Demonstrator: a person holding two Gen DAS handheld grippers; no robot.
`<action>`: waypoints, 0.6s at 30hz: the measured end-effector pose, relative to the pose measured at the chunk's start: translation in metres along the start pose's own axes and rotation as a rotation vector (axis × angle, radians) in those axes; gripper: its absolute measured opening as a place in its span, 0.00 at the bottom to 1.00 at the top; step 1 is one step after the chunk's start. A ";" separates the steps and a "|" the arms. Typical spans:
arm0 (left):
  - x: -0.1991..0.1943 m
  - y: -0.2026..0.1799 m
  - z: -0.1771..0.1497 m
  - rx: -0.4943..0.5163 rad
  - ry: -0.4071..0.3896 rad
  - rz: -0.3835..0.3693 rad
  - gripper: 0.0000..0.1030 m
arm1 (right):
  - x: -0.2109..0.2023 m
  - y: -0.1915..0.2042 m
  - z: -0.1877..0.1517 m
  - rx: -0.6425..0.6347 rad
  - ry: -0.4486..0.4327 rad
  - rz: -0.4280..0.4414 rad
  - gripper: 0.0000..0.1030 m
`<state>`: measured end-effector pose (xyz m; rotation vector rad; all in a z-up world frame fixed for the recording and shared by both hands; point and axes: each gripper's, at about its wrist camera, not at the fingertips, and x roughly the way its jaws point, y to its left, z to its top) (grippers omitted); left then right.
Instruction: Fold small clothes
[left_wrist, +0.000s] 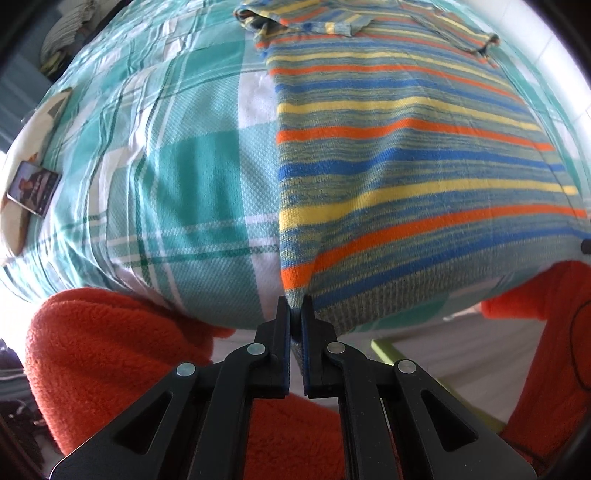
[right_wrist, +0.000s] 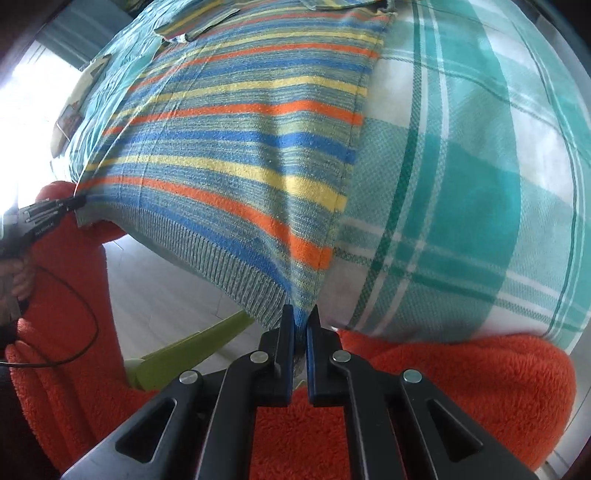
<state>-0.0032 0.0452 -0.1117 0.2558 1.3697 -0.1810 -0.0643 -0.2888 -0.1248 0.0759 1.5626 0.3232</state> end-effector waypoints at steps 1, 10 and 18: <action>-0.004 -0.001 -0.001 0.008 -0.001 0.005 0.02 | -0.002 -0.001 -0.001 0.009 -0.004 0.006 0.04; 0.061 -0.018 0.014 0.038 0.143 0.079 0.02 | 0.049 -0.016 0.010 0.068 0.090 -0.022 0.04; 0.068 -0.017 0.019 -0.022 0.180 0.111 0.31 | 0.057 -0.028 0.016 0.123 0.103 -0.012 0.14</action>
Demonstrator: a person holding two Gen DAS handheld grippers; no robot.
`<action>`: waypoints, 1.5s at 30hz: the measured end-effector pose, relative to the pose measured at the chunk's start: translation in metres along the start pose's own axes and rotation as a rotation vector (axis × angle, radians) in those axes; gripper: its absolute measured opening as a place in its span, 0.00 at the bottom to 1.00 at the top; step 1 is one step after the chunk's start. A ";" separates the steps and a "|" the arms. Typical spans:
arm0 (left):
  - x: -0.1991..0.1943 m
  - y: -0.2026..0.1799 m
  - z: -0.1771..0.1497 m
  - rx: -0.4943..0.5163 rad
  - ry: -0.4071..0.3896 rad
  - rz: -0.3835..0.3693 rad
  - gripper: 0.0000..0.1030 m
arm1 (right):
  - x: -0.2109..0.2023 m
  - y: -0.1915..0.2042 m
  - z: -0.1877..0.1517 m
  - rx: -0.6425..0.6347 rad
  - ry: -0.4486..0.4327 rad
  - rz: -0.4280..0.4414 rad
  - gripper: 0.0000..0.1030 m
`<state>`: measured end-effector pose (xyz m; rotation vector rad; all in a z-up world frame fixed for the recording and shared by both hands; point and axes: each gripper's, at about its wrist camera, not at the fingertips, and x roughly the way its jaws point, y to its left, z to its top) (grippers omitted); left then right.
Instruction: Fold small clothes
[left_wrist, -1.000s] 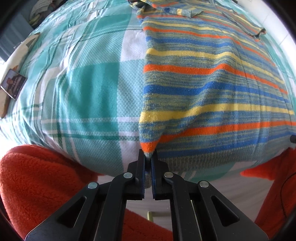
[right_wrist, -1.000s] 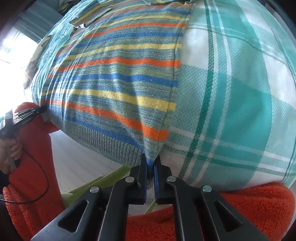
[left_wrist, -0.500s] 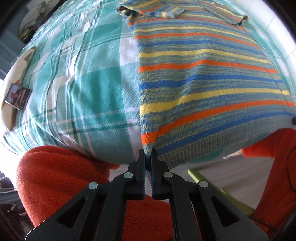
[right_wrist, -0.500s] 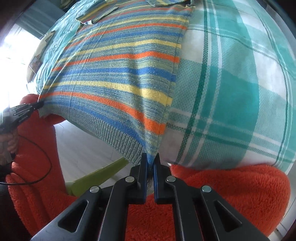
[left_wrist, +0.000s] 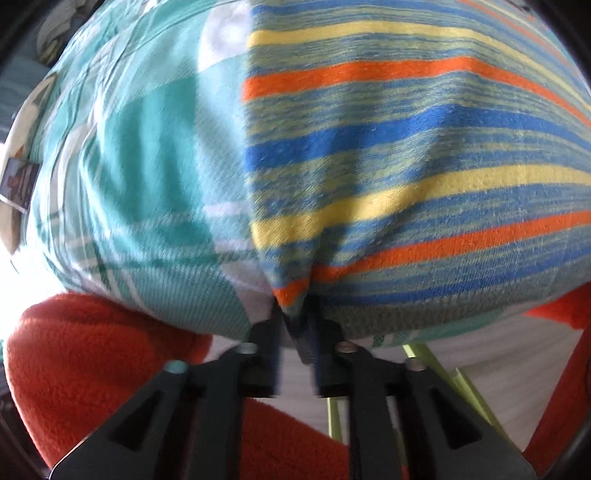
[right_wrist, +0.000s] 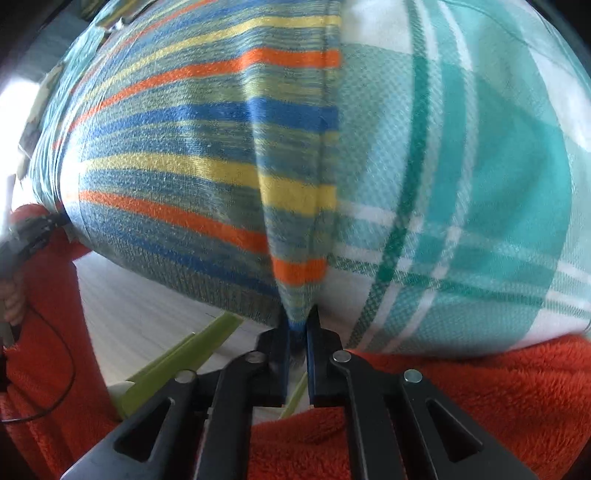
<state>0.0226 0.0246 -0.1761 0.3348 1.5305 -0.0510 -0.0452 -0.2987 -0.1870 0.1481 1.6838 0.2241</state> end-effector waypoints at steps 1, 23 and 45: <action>-0.005 0.003 -0.004 -0.012 0.000 0.005 0.49 | -0.002 -0.005 -0.002 0.019 0.017 0.009 0.32; -0.104 0.057 -0.034 -0.300 -0.311 -0.063 0.75 | -0.058 0.060 0.266 -0.389 -0.564 -0.259 0.66; -0.114 0.014 -0.021 -0.188 -0.333 -0.102 0.75 | -0.127 -0.293 0.118 0.711 -0.787 0.312 0.08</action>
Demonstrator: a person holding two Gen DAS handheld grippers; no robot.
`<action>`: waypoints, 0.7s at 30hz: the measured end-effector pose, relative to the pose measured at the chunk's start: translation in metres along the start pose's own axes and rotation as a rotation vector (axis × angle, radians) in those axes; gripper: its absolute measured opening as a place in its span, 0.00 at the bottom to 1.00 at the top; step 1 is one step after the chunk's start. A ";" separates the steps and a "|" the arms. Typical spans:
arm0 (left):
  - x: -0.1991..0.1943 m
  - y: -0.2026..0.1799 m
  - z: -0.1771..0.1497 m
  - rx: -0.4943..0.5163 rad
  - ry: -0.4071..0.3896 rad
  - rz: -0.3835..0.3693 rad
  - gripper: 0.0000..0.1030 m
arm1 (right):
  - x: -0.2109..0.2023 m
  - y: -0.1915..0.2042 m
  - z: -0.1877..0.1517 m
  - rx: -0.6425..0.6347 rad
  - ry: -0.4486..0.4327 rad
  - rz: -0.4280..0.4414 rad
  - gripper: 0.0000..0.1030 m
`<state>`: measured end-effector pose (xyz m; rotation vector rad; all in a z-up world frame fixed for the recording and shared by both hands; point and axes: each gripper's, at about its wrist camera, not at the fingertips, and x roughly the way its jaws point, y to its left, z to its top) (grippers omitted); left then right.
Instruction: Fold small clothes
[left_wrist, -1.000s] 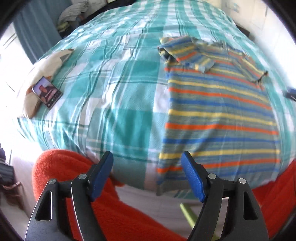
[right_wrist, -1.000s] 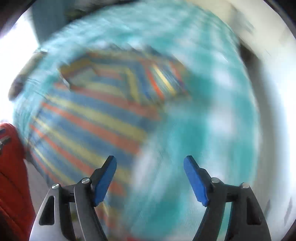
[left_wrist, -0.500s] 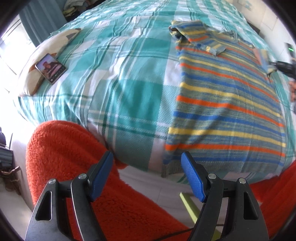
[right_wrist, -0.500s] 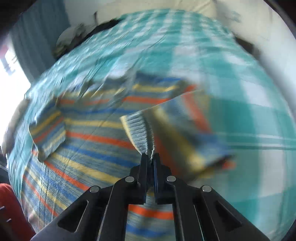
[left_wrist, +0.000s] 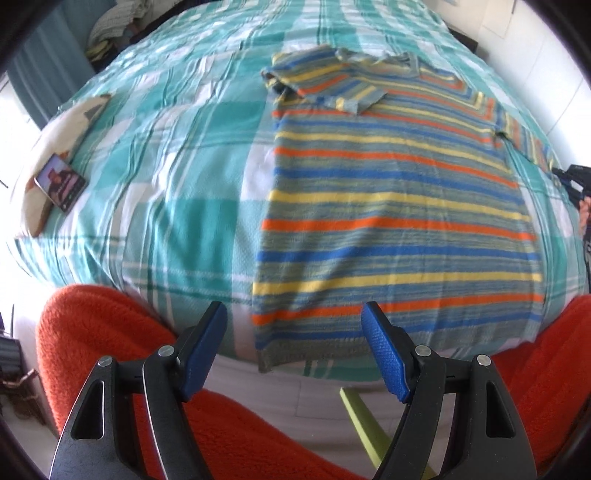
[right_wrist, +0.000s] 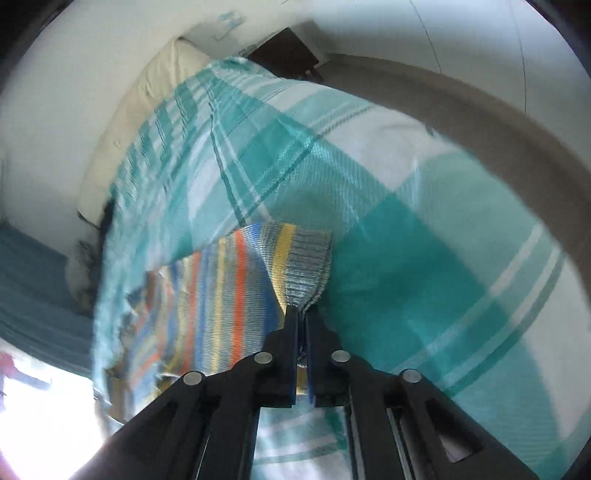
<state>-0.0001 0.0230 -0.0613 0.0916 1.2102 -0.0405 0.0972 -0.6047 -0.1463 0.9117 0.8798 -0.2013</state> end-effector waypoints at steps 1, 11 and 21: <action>-0.002 0.000 0.000 0.001 -0.005 0.006 0.75 | 0.003 -0.005 -0.001 0.045 -0.012 0.046 0.18; 0.015 0.007 -0.008 -0.038 0.057 0.000 0.75 | 0.007 0.017 -0.004 -0.085 -0.009 -0.088 0.02; 0.017 0.000 -0.005 0.033 0.048 0.033 0.75 | 0.003 0.007 -0.010 -0.177 -0.049 -0.277 0.01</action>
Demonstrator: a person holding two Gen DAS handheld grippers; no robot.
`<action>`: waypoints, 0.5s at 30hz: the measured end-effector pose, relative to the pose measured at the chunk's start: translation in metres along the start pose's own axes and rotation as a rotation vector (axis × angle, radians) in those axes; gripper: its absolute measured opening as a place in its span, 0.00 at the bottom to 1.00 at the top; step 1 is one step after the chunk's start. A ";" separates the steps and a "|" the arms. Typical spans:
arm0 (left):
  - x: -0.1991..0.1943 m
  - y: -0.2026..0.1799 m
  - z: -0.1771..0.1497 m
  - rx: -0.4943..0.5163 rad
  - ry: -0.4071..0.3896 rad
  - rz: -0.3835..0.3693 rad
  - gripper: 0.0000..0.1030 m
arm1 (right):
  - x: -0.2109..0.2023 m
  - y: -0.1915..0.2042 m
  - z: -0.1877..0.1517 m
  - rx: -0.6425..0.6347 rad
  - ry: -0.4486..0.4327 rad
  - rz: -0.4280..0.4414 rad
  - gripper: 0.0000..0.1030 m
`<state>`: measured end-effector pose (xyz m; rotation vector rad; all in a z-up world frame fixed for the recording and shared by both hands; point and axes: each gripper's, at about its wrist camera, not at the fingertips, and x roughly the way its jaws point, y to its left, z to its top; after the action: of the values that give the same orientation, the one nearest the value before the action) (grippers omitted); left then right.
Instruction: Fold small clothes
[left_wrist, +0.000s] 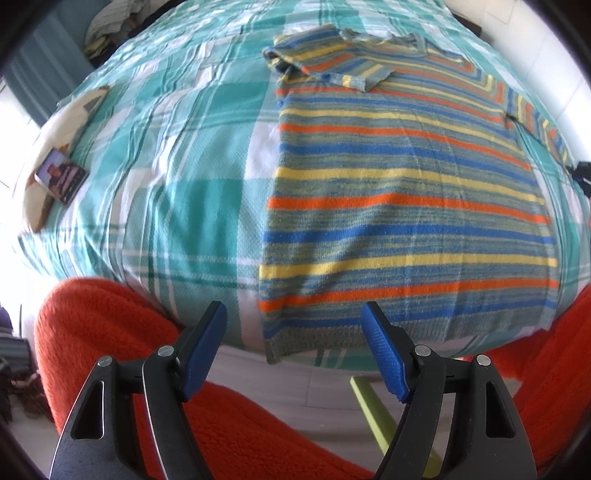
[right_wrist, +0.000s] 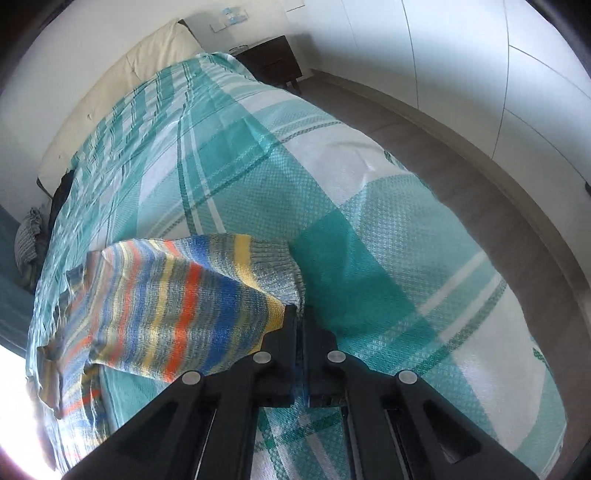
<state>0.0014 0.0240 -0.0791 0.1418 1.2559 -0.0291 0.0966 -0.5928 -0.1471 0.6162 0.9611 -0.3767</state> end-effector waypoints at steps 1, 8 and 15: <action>-0.003 0.000 0.003 0.006 0.005 0.007 0.75 | -0.002 -0.004 -0.001 0.010 -0.008 0.023 0.07; -0.031 -0.005 0.073 0.098 -0.209 -0.049 0.78 | -0.056 -0.029 -0.016 0.084 -0.128 0.051 0.74; 0.040 -0.079 0.180 0.434 -0.283 -0.097 0.82 | -0.094 0.011 -0.079 -0.076 -0.097 0.153 0.74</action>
<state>0.1761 -0.0738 -0.0700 0.4361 0.9575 -0.3945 0.0023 -0.5308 -0.0974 0.5931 0.8258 -0.2308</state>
